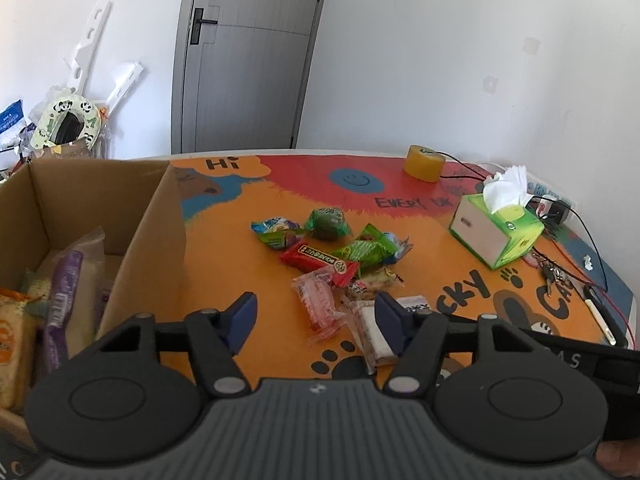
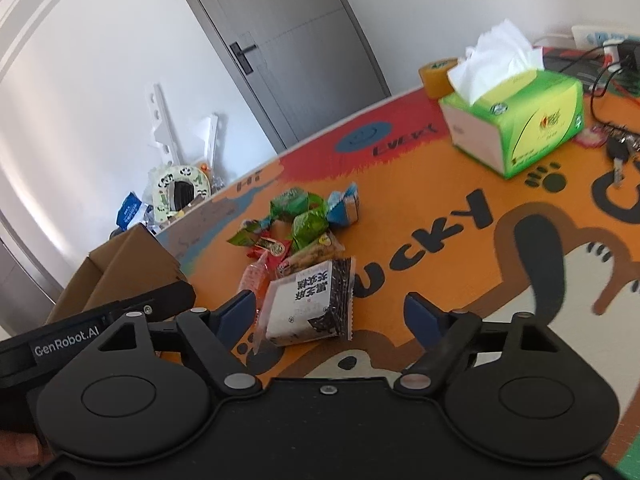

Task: Organize snacks
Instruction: 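Lower right tool onto white printed bread packet while left tool approaches pink candy stick packet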

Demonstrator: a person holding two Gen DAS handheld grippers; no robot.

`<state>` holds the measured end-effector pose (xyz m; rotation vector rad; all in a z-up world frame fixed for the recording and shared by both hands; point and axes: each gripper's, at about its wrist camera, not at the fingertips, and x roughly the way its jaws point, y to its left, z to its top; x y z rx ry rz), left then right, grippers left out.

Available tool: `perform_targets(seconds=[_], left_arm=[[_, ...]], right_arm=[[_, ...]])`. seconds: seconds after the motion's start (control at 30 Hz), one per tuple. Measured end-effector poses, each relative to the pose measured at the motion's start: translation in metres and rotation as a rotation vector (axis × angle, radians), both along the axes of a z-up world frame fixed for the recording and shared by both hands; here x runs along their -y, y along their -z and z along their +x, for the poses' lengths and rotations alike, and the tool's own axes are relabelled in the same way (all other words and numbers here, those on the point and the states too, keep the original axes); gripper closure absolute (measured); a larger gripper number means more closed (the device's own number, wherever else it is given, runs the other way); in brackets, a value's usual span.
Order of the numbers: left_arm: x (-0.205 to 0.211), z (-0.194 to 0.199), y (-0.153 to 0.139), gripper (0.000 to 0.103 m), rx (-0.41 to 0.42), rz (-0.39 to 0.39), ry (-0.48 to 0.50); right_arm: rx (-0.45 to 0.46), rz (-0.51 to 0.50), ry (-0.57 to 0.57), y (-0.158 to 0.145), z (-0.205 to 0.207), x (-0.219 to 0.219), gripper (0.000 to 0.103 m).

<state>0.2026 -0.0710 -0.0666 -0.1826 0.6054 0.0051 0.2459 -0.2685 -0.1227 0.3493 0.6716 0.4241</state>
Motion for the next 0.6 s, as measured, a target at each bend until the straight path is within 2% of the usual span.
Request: perform_targets(seconds=[0.1, 0.17, 0.23, 0.3, 0.33, 0.37, 0.4, 0.47, 0.6], left_arm=[[-0.004, 0.006, 0.004, 0.04, -0.015, -0.006, -0.01], [-0.005, 0.009, 0.006, 0.04, -0.02, -0.007, -0.012], [-0.005, 0.013, 0.008, 0.04, -0.026, -0.003, -0.016], [-0.003, 0.018, 0.009, 0.04, -0.029, 0.004, -0.021], [-0.002, 0.02, 0.011, 0.04, -0.033, 0.001, -0.021], [-0.002, 0.022, 0.012, 0.04, -0.039, -0.007, -0.019], [-0.001, 0.024, 0.013, 0.04, -0.041, -0.01, -0.017], [0.004, 0.028, 0.016, 0.04, -0.043, 0.001, -0.018], [0.009, 0.035, 0.022, 0.04, -0.052, 0.006, -0.017]], right_arm=[[-0.019, 0.001, -0.012, 0.006, 0.008, -0.006, 0.028], [-0.033, -0.003, -0.01, 0.011, 0.013, -0.009, 0.037], [-0.033, 0.01, 0.003, 0.015, 0.015, -0.006, 0.041], [-0.033, 0.016, 0.008, 0.016, 0.016, -0.004, 0.052], [-0.046, 0.034, -0.007, 0.018, 0.017, -0.002, 0.067], [-0.058, 0.072, -0.028, 0.02, 0.019, 0.0, 0.075], [-0.056, 0.078, -0.031, 0.02, 0.018, 0.001, 0.076], [-0.026, 0.06, -0.035, 0.018, 0.015, 0.001, 0.088], [-0.013, 0.068, -0.023, 0.015, 0.013, 0.007, 0.092]])
